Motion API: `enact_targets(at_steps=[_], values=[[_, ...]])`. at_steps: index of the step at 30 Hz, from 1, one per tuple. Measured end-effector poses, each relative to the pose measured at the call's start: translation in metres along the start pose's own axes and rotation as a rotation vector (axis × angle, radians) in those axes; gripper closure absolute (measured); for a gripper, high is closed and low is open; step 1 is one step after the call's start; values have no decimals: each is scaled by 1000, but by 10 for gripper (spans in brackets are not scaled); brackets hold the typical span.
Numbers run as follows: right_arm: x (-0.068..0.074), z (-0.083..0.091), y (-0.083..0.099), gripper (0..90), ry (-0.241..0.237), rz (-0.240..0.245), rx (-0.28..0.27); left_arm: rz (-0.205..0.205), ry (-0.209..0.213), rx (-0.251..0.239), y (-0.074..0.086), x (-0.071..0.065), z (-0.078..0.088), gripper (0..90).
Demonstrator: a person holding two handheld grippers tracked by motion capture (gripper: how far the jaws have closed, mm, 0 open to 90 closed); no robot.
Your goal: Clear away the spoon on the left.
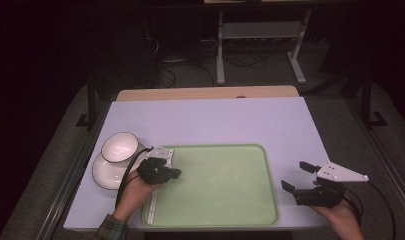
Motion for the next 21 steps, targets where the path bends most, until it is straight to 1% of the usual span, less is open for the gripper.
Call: enact_targets(at_steps=[3, 5, 8, 9, 12, 16, 18, 19, 21], values=[[0, 0, 0, 80, 0, 1, -2, 6, 1, -20, -3, 1, 6, 789], [1, 0, 0, 80, 0, 1, -1, 13, -8, -42, -6, 3, 11, 704], [1, 0, 0, 80, -1, 1, 1, 28, -12, -53, -9, 7, 18, 565], [1, -1, 0, 80, -1, 0, 1, 29, -18, -61, -10, 8, 21, 535], [1, -1, 0, 80, 0, -2, 2, 51, -20, -73, -13, 12, 29, 444], [0, 0, 0, 80, 2, -3, -1, 68, -29, -83, -15, 17, 41, 389], [0, 0, 0, 80, 2, -2, 2, 71, -32, -86, -16, 19, 44, 372], [0, -1, 0, 80, 1, -2, 2, 73, -39, -91, -17, 22, 51, 369], [0, -1, 0, 80, 1, -3, 1, 79, -50, -95, -19, 25, 58, 365]])
Point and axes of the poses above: each handheld gripper's, and its own axes: z roughly backward along the jaws, y roughly out of its underside, x roughly to its left, the point moved 5 cm from there along -z, roughly forward along the jaws, and after that the axes turned 4 degrees about z, right-handed, at the moved point
